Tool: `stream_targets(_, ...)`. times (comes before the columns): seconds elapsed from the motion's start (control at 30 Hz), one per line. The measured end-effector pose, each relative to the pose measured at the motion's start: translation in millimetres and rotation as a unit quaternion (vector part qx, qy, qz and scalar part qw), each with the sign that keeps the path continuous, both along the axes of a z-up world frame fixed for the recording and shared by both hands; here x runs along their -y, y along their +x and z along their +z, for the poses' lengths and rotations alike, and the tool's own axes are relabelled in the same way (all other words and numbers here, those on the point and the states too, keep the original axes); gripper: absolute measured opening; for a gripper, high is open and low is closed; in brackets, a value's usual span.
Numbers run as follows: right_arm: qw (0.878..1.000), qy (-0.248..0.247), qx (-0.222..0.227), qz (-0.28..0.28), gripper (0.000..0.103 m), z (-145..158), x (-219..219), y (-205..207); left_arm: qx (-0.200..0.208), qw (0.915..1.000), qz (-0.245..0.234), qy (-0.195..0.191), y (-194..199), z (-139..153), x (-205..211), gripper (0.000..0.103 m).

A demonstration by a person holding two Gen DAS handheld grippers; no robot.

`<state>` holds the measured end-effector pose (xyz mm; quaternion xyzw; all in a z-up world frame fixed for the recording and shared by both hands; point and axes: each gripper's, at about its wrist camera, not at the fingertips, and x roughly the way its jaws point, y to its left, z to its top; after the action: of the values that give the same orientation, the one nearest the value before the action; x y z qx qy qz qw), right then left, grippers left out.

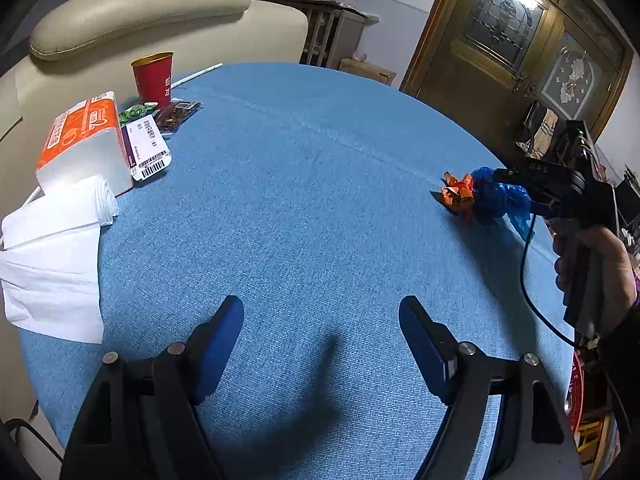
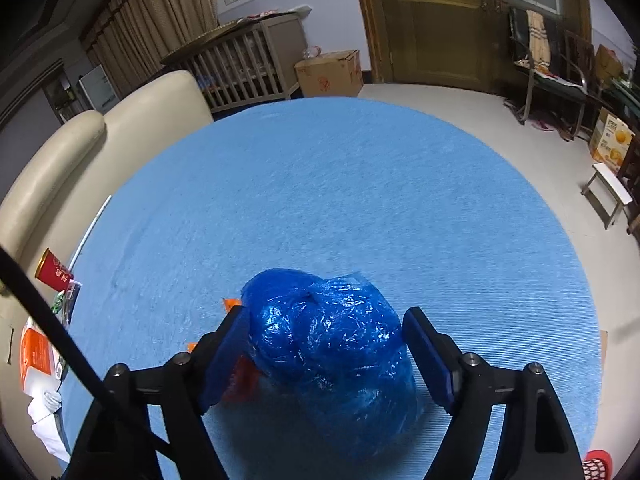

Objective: Collect trash
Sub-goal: 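Grasp the orange bag with the left tool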

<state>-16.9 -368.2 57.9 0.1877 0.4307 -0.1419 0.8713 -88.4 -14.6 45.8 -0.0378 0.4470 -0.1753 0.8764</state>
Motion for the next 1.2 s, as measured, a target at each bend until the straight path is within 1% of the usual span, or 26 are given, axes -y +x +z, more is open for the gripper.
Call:
stream_targets(0.1,1.000,0.005,-0.006,0.014,0.082,-2.5,-4.9,7.0,0.002,1.0000,-0.001,0.000,-2.6,2.2,0.8,0.080)
stream_targets(0.17,0.999,0.007,-0.021,0.025,0.081,-10.0,-10.0,11.1,0.004,1.0000,-0.001,0.000,-3.8,3.6,1.1,0.080)
stream_targets(0.2,0.999,0.005,-0.025,0.031,0.074,-13.2,-12.0,12.5,0.005,1.0000,-0.001,0.001,-4.4,4.2,1.4,0.080)
stream_targets(0.23,0.999,0.003,-0.025,0.034,0.064,-14.9,-12.7,12.2,0.006,1.0000,0.000,0.004,-4.7,4.8,1.5,0.080)
stream_targets(0.33,0.999,0.000,-0.013,0.039,0.063,-11.4,-14.9,6.1,0.010,0.9999,0.001,0.008,-6.8,7.9,2.7,0.080)
stream_targets(0.4,0.999,-0.013,-0.005,0.045,0.063,-6.3,-17.7,-1.1,0.013,0.9999,0.001,0.009,-6.7,10.5,5.5,0.080)
stream_targets(0.53,0.998,-0.038,0.011,0.048,0.063,2.9,-17.9,-26.6,0.024,0.9995,-0.011,0.016,-2.2,17.1,24.9,0.080)
stream_targets(0.7,0.998,-0.045,0.021,0.046,0.063,0.9,-13.2,-62.5,0.034,0.9975,-0.056,0.027,14.2,21.1,73.1,0.080)
stream_targets(0.87,0.997,-0.052,0.032,0.053,0.063,-4.6,-15.0,-95.4,0.039,0.9936,-0.098,0.038,43.0,20.4,137.6,0.080)
stream_targets(1.03,0.998,-0.035,0.043,0.042,0.063,-6.1,-10.6,-114.9,0.055,0.9913,-0.108,0.051,77.6,18.8,190.0,0.080)
stream_targets(1.2,0.998,-0.020,0.045,0.040,0.063,-9.5,-8.0,-123.4,0.036,0.9898,-0.115,0.076,105.7,4.0,226.0,0.080)
